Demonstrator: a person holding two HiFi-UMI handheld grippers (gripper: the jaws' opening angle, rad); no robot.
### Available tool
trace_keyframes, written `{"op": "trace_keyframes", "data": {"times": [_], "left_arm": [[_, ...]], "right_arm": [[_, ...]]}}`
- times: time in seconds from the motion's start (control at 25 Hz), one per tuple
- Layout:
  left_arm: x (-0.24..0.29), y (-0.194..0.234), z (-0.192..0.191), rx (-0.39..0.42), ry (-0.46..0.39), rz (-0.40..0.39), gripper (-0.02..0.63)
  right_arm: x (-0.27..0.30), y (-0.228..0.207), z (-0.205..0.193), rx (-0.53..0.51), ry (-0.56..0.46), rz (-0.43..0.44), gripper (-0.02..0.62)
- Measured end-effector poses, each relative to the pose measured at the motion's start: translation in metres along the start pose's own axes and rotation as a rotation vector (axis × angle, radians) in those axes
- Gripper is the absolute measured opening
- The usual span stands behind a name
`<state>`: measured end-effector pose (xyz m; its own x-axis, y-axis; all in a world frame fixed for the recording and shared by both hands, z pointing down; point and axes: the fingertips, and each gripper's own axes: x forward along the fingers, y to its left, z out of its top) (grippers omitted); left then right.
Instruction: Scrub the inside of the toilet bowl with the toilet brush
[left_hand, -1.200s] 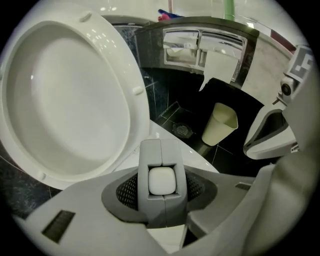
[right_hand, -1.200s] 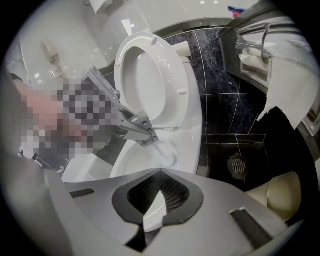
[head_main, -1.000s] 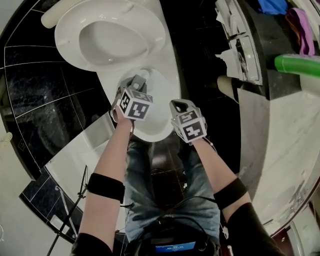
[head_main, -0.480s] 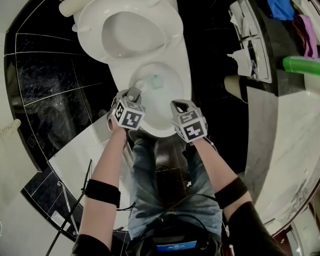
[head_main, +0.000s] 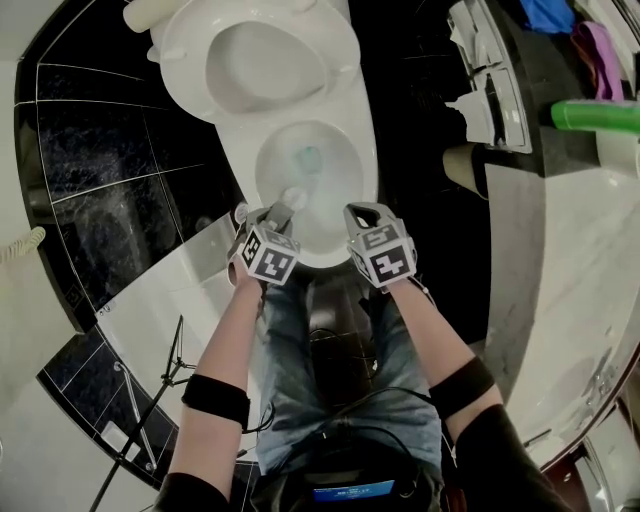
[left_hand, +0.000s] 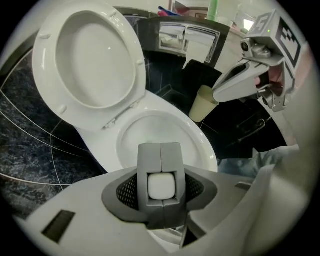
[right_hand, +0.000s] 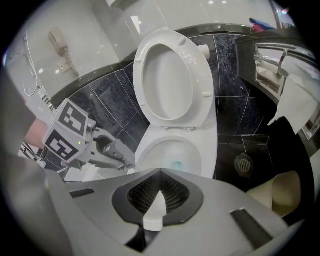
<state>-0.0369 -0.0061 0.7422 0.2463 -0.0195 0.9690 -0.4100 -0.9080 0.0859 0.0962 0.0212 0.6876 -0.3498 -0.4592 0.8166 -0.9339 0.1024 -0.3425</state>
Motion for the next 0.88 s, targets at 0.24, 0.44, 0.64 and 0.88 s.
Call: {"op": "trace_keyframes", "data": {"times": [0.24, 0.44, 0.64, 0.88], "left_arm": [[0.005, -0.044, -0.011, -0.017, -0.001, -0.023, 0.179], [0.01, -0.082, 0.013, -0.013, -0.036, -0.059, 0.178], [0.019, -0.105, 0.054, 0.015, -0.069, -0.05, 0.179], [0.025, -0.089, 0.102, -0.063, -0.134, -0.015, 0.179]], "right_arm": [[-0.016, -0.011, -0.012, 0.015, -0.001, -0.007, 0.006], [-0.028, -0.032, -0.021, 0.029, 0.004, -0.019, 0.006], [-0.04, -0.057, -0.023, 0.046, -0.005, -0.036, 0.006], [-0.042, -0.083, -0.02, 0.057, -0.027, -0.045, 0.006]]}}
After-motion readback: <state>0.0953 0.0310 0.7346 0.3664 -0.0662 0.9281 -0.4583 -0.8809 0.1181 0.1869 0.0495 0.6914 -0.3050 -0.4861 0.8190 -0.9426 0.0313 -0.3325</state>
